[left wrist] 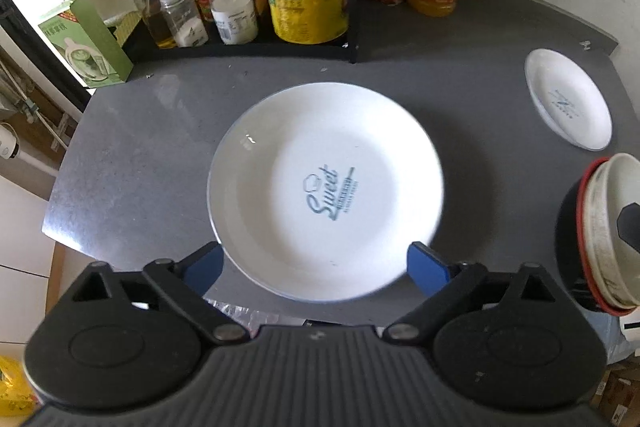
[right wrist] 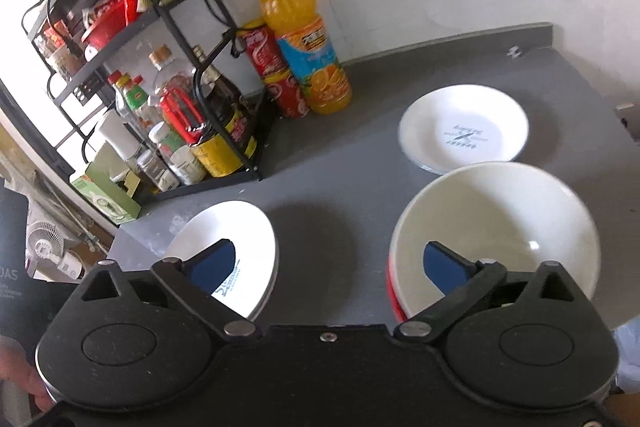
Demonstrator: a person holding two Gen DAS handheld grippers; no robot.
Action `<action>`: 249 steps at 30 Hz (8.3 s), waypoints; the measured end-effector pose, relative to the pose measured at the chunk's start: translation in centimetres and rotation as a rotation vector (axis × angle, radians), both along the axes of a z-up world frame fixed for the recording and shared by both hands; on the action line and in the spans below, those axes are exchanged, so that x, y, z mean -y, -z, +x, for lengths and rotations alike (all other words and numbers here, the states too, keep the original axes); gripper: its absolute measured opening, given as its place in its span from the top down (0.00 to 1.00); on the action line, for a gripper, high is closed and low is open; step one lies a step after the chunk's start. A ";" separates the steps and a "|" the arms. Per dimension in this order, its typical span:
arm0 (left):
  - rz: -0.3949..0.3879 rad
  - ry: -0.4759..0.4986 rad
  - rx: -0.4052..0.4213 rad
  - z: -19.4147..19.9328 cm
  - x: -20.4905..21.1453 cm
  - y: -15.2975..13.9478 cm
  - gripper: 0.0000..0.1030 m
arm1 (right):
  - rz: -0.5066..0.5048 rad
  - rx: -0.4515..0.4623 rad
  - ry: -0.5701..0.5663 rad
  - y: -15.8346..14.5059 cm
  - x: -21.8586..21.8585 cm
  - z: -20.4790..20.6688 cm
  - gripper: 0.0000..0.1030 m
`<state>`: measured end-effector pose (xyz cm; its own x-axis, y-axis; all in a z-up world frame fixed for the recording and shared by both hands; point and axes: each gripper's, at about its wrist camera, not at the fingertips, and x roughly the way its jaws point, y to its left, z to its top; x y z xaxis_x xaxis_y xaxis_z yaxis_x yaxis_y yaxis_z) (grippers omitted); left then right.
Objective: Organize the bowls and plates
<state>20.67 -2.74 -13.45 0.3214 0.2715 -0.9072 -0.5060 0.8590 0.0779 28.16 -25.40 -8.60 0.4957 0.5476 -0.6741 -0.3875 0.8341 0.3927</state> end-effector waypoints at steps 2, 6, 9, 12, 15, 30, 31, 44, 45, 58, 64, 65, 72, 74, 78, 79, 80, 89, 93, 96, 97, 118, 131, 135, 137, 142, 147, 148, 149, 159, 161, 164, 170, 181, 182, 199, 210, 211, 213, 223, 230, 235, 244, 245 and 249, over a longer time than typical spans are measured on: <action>0.010 -0.005 0.012 -0.1 1.0 -0.5 0.01 | 0.005 -0.001 0.013 -0.2 1.1 0.0 0.01; 0.004 -0.001 0.036 0.2 2.5 -1.3 0.00 | 0.005 0.018 0.039 -0.9 3.1 -0.2 0.00; -0.008 0.007 0.088 0.2 3.5 -2.2 0.00 | 0.006 0.032 0.069 -1.4 4.3 -0.1 0.00; -0.014 0.020 0.121 0.6 4.6 -2.7 0.00 | -0.004 0.044 0.085 -1.7 4.9 0.2 0.00; -0.025 0.033 0.142 1.5 5.3 -3.0 0.00 | -0.016 0.048 0.105 -1.8 5.5 0.7 0.00; -0.113 0.129 0.184 9.1 7.7 -2.7 0.00 | -0.033 0.025 0.214 -1.1 9.4 5.5 0.00; -0.122 0.136 0.184 9.6 7.8 -2.7 0.00 | -0.039 0.019 0.222 -0.9 9.5 5.9 0.00; -0.153 0.189 0.141 17.3 9.7 -0.3 0.01 | -0.005 -0.073 0.259 1.9 11.3 12.8 0.19; -0.157 0.200 0.134 17.7 9.9 0.0 0.02 | -0.002 -0.083 0.261 2.2 11.4 13.3 0.22; -0.207 0.239 0.085 24.4 10.3 3.6 0.30 | 0.003 -0.181 0.242 6.6 12.8 19.4 0.49; -0.222 0.226 0.064 27.2 9.9 5.5 0.45 | 0.001 -0.205 0.149 8.4 12.1 22.1 0.51; -0.223 0.222 0.058 27.6 9.9 5.8 0.46 | 0.001 -0.209 0.137 8.8 12.0 22.4 0.51; -0.236 0.191 0.015 29.9 9.4 8.9 0.63 | -0.009 -0.266 0.079 11.9 10.9 25.1 0.65; -0.244 0.193 0.006 30.3 9.3 9.6 0.69 | 0.011 -0.290 0.072 12.8 10.8 25.6 0.68; -0.264 0.174 0.008 31.2 9.0 10.3 0.73 | 0.028 -0.331 0.089 14.0 10.9 26.4 0.77; -0.267 0.173 0.010 31.4 9.0 10.4 0.74 | 0.030 -0.339 0.089 14.1 10.8 26.6 0.79; -0.267 0.178 0.011 31.6 9.1 10.4 0.77 | 0.032 -0.344 0.087 14.1 10.7 26.7 0.79; -0.305 0.177 0.040 32.0 8.7 10.7 0.83 | 0.014 -0.343 0.055 14.5 9.3 27.1 0.90; -0.314 0.185 0.031 32.1 8.7 10.6 0.83 | -0.006 -0.310 0.046 13.7 9.3 26.4 0.91; -0.320 0.191 0.043 31.8 8.5 10.0 0.84 | 0.003 -0.299 0.049 13.1 9.4 26.1 0.92; -0.321 0.192 0.048 31.7 8.5 9.8 0.85 | 0.001 -0.297 0.050 12.9 9.4 26.0 0.92; -0.321 0.195 0.196 26.8 9.2 2.5 0.87 | -0.008 -0.146 0.026 4.9 10.6 21.6 0.91; -0.310 0.150 0.280 19.8 8.1 -0.9 0.87 | 0.017 -0.089 -0.018 1.9 8.5 16.8 0.91; -0.296 0.120 0.298 17.2 7.0 -1.7 0.87 | 0.024 -0.071 -0.051 1.2 7.3 15.1 0.91; -0.290 0.102 0.306 15.9 6.4 -2.0 0.87 | 0.028 -0.067 -0.073 1.0 6.5 14.3 0.91; -0.277 0.037 0.321 12.4 4.8 -3.0 0.87 | 0.036 -0.061 -0.121 0.4 4.4 12.0 0.91; -0.265 -0.023 0.334 8.9 3.0 -4.1 0.87 | 0.048 -0.061 -0.174 -0.4 2.6 9.8 0.91; -0.259 -0.029 0.335 8.2 2.7 -4.2 0.87 | 0.052 -0.062 -0.182 -0.5 2.2 9.4 0.91; -0.253 -0.036 0.334 7.5 2.5 -4.4 0.87 | 0.054 -0.061 -0.190 -0.7 1.9 9.1 0.91; -0.264 -0.103 0.339 1.9 -0.1 -4.0 0.88 | 0.047 -0.075 -0.251 -0.9 -1.3 5.8 0.91; -0.267 -0.110 0.332 0.9 -0.7 -3.7 0.88 | 0.041 -0.072 -0.259 -0.8 -2.0 5.2 0.91; -0.266 -0.115 0.314 -0.2 -1.6 -3.0 0.87 | 0.044 -0.087 -0.254 -0.4 -2.9 4.5 0.92; -0.278 -0.114 0.296 -1.8 -3.7 -2.0 0.87 | 0.031 -0.101 -0.266 0.2 -5.0 3.1 0.91; -0.311 -0.118 0.248 -3.6 -7.8 0.2 0.87 | 0.011 -0.147 -0.243 1.8 -8.5 1.5 0.91; -0.315 -0.117 0.243 -3.6 -8.1 0.4 0.87 | 0.007 -0.152 -0.240 2.0 -8.8 1.4 0.91; -0.375 -0.073 0.153 -1.6 -12.2 5.1 0.87 | -0.083 -0.208 -0.187 5.2 -12.3 1.4 0.91; -0.397 -0.059 0.114 -0.2 -13.7 6.7 0.86 | -0.144 -0.206 -0.174 5.9 -13.8 1.5 0.91; -0.402 -0.061 0.105 -0.1 -13.8 6.9 0.86 | -0.151 -0.205 -0.172 5.9 -14.0 1.5 0.91; -0.406 -0.057 0.094 0.0 -13.9 7.2 0.86 | -0.162 -0.207 -0.168 6.0 -14.2 1.3 0.91; -0.414 -0.034 0.071 0.9 -14.1 8.1 0.85 | -0.205 -0.208 -0.152 6.3 -14.8 1.2 0.90; -0.395 -0.014 0.071 0.9 -13.8 8.0 0.84 | -0.183 -0.236 -0.138 6.5 -14.6 1.5 0.89; -0.361 -0.009 0.067 0.9 -13.5 7.8 0.84 | -0.143 -0.246 -0.120 5.9 -13.7 1.4 0.88; -0.359 -0.028 0.065 0.6 -13.6 7.8 0.85 | -0.135 -0.230 -0.138 6.3 -13.6 1.1 0.92; -0.356 -0.030 0.064 0.6 -13.7 7.8 0.85 | -0.139 -0.228 -0.142 6.5 -13.7 1.0 0.92; -0.335 -0.040 0.049 0.8 -13.7 7.3 0.86 | -0.161 -0.195 -0.153 6.5 -14.2 0.8 0.92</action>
<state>21.47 10.92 -20.76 0.3622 -0.0260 -0.9317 -0.5356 0.8123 -0.2309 29.00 -11.22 -15.06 0.2685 0.4846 -0.8325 -0.4438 0.8293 0.3396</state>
